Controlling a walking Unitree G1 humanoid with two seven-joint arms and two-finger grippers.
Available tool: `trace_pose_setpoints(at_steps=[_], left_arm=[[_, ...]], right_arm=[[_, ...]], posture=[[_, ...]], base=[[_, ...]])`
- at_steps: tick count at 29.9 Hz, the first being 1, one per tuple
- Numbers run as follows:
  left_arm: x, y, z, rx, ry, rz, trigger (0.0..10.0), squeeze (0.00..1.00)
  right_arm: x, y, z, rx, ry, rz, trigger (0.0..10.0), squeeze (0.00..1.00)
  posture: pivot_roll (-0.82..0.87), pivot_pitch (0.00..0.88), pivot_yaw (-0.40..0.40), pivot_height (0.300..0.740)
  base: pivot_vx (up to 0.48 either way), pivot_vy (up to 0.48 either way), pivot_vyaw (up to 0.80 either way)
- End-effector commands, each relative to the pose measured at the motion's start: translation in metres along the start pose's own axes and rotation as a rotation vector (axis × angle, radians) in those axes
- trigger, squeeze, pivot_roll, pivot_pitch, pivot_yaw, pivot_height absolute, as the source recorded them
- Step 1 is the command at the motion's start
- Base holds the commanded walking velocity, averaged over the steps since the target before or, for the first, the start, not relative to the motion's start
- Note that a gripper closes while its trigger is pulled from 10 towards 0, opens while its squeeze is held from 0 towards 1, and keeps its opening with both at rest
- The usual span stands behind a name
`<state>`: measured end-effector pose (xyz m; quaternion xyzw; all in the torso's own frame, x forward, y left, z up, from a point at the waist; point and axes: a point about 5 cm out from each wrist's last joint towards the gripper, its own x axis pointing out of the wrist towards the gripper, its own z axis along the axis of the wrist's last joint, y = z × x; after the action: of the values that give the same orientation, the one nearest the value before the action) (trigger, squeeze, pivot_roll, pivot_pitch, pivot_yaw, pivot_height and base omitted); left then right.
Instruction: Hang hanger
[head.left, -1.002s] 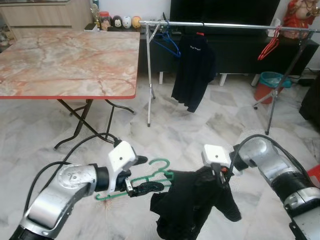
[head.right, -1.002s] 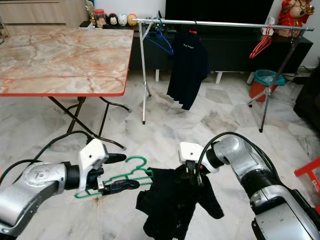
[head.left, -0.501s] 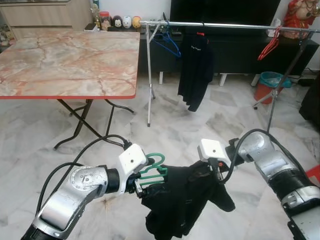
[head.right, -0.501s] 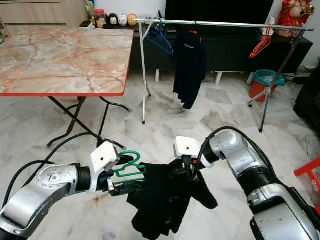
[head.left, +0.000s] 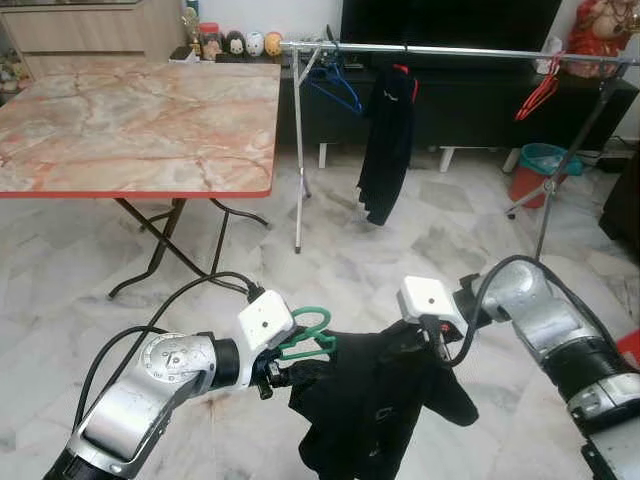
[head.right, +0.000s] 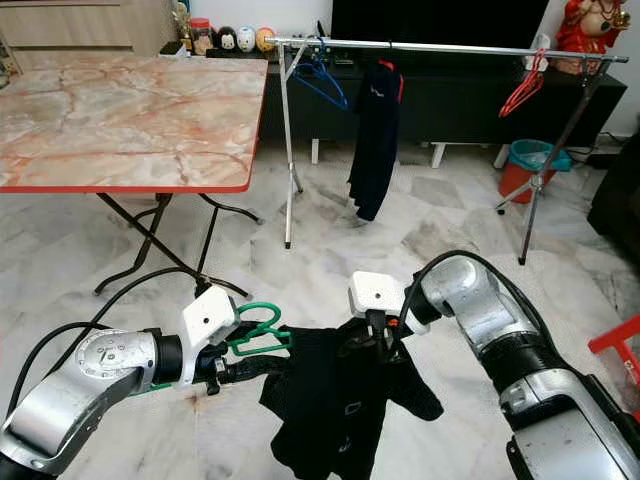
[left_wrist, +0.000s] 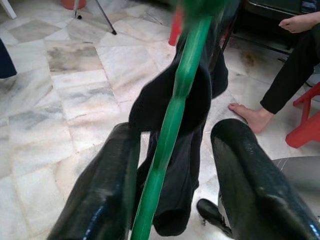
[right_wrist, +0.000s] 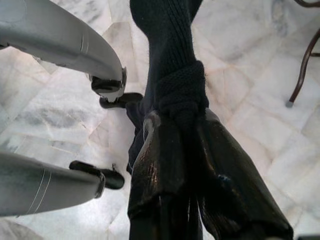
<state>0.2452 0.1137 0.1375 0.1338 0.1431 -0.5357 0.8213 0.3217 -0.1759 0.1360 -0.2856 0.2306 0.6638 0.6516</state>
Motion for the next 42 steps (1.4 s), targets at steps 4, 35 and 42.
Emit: trace_pose_setpoints(at_steps=[4,35,42], left_arm=[[0.0012,-0.0004,0.0019,0.012,-0.004,-0.024,0.0,0.0],[0.002,-0.0023,-0.0011,0.001,0.0,-0.033,0.0,0.0],[0.0017,-0.0011,-0.0003,0.003,-0.001,-0.025,0.0,0.0]], right_arm=[[-0.0103,-0.0016,0.0038,-0.019,-0.019,-0.028,10.0,0.0],[-0.0047,0.0018,0.0055,-0.017,-0.039,-0.037,10.0,0.0],[-0.0039,0.0022,0.0052,-0.014,-0.04,-0.037,10.0,0.0]], posture=[[0.09,0.0,-0.023,0.74],[0.09,0.0,-0.02,0.74],[0.09,0.0,-0.022,0.74]], base=[[0.0,0.0,0.0],[0.0,0.0,0.0],[0.0,0.0,0.0]])
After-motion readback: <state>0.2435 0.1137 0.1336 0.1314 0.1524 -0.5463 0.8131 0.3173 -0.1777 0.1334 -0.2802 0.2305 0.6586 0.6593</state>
